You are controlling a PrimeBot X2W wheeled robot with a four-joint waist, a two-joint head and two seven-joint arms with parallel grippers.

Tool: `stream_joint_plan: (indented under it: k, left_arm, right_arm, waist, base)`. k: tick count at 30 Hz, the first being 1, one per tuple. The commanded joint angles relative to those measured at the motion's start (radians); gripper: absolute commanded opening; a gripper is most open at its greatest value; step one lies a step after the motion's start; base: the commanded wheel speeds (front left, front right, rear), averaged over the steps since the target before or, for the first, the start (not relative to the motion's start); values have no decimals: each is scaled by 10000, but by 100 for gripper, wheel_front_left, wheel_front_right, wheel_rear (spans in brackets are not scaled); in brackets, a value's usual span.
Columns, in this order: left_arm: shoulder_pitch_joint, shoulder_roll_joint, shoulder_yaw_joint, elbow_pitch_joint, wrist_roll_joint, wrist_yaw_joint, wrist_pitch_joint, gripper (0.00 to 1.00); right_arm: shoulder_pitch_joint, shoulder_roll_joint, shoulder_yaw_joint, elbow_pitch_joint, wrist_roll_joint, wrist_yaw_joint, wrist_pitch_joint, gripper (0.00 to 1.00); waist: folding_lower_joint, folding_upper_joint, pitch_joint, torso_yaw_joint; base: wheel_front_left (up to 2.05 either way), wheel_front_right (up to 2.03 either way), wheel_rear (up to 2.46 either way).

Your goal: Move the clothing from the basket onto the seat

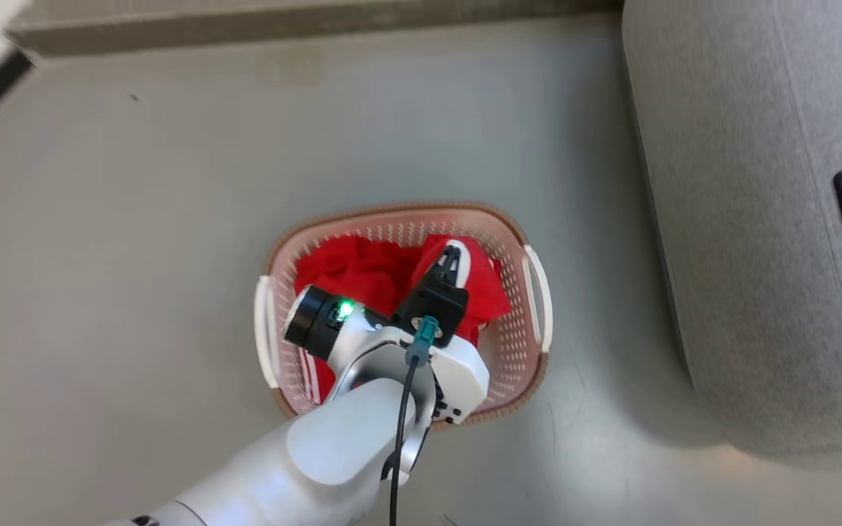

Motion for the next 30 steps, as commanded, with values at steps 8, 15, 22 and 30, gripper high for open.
stream_joint_plan:
  k: [8, 15, 22, 30]
  left_arm:
    - [818, -47, 1039, -618, 906, -1109, -132, 0]
    - [1789, -47, 2182, -353, 1577, -2815, -133, 0]
    - [2379, 21, 3044, -30, 1946, -4623, -133, 0]
    - [2587, 114, 3708, 100, 2287, -5948, -133, 0]
  right_arm:
    - [789, -189, 519, 281, -295, 42, -103, 100]
    - [1185, 287, 1008, 945, -586, 42, -103, 100]
    - [1320, 728, 1431, 1472, -845, 42, -103, 100]
    - [1291, 1069, 1727, 1835, -1009, 42, -103, 100]
  waist:
    - [0, 0, -1747, 729]
    - [0, 0, -3081, 1033]
    - [0, 0, -3860, 1122]
    - [0, 0, -4326, 1078]
  base:
    - [0, 0, 0]
    - [0, 0, 0]
    - [0, 0, 0]
    - [0, 0, 0]
